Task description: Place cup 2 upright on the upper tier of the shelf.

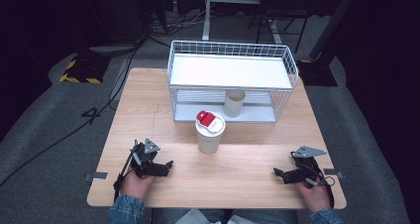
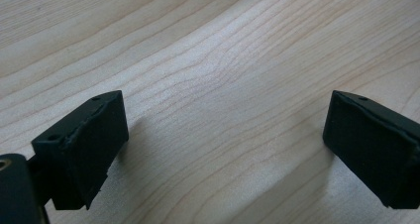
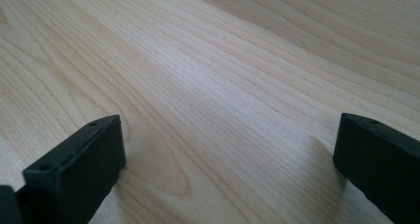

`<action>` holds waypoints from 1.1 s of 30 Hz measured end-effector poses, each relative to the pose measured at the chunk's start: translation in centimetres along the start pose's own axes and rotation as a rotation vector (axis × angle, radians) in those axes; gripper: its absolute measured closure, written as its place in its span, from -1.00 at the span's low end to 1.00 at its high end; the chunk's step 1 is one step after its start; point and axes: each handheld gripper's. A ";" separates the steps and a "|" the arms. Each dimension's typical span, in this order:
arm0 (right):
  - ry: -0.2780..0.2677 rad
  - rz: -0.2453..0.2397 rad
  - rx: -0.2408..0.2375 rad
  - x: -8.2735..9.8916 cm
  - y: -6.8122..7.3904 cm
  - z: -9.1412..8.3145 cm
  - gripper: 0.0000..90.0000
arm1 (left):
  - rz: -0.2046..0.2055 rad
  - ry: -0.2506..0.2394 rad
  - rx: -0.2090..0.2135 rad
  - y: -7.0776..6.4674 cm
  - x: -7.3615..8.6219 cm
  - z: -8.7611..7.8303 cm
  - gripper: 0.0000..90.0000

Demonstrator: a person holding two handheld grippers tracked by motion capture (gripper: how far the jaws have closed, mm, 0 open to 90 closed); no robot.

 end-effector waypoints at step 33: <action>0.000 0.002 0.001 0.0 0.0 0.0 -1.00 | 0.066 -0.326 0.231 -2.3 -4.2 -3.3 -0.90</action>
Point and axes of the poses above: each handheld gripper's, and its own axes: z roughly forward along the jaws, x roughly out of its underside, y roughly to its left, and after that the axes turned 5 degrees about z, right-handed
